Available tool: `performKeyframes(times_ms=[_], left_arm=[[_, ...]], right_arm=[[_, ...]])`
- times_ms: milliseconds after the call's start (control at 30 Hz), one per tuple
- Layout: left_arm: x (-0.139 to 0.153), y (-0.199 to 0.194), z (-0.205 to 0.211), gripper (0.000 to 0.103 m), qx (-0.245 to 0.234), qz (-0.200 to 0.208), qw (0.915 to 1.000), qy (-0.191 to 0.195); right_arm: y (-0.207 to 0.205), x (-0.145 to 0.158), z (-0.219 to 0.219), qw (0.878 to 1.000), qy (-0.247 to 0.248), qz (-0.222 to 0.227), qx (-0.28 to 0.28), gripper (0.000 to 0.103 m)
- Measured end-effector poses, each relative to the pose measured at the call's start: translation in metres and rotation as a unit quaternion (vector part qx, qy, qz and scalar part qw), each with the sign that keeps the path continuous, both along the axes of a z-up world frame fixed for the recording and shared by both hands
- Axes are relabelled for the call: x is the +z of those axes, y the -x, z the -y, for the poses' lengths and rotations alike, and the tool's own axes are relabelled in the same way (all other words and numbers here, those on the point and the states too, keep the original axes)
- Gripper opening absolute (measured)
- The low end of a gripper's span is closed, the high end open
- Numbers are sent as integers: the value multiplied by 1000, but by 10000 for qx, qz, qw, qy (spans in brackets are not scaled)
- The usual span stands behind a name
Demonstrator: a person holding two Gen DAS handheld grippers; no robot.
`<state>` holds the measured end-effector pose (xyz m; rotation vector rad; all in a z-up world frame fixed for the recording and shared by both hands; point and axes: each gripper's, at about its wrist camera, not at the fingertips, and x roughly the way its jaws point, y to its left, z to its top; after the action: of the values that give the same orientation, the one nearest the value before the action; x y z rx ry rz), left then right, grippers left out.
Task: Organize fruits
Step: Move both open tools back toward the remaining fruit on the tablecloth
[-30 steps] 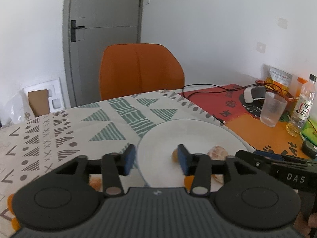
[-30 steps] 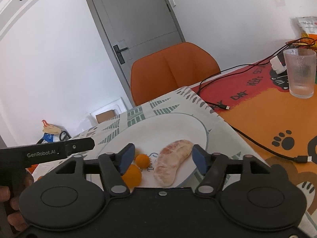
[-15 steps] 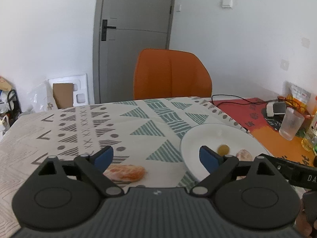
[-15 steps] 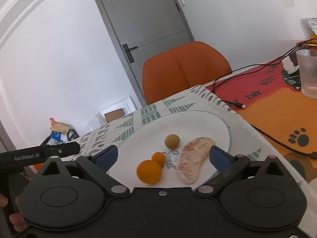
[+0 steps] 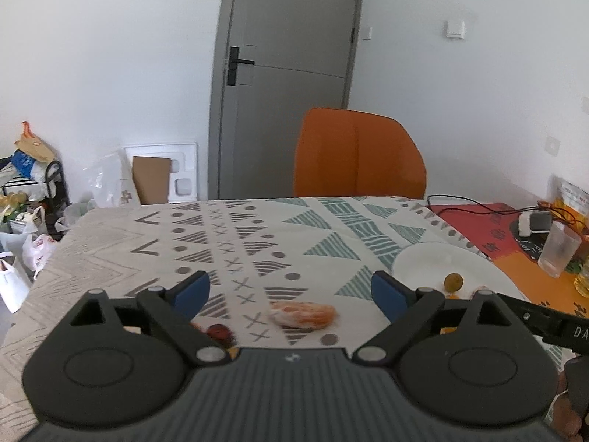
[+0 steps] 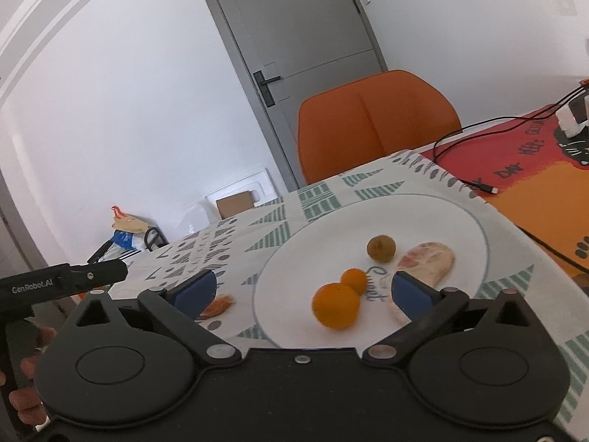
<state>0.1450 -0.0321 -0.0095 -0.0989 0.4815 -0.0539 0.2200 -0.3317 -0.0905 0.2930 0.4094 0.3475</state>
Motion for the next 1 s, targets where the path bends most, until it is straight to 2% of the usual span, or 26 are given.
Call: performKeyframes(times_ms=[367, 500, 1000], left_arm=[[9, 12, -47, 94, 415, 78, 9990, 151], [9, 14, -63, 94, 671, -5, 9972, 316], [-5, 26, -93, 90, 750, -118, 9964, 377]], right_arm=[[5, 10, -27, 9995, 197, 124, 235, 103], [2, 10, -35, 9993, 241, 74, 266, 103], [1, 12, -74, 9954, 432, -33, 851, 103]])
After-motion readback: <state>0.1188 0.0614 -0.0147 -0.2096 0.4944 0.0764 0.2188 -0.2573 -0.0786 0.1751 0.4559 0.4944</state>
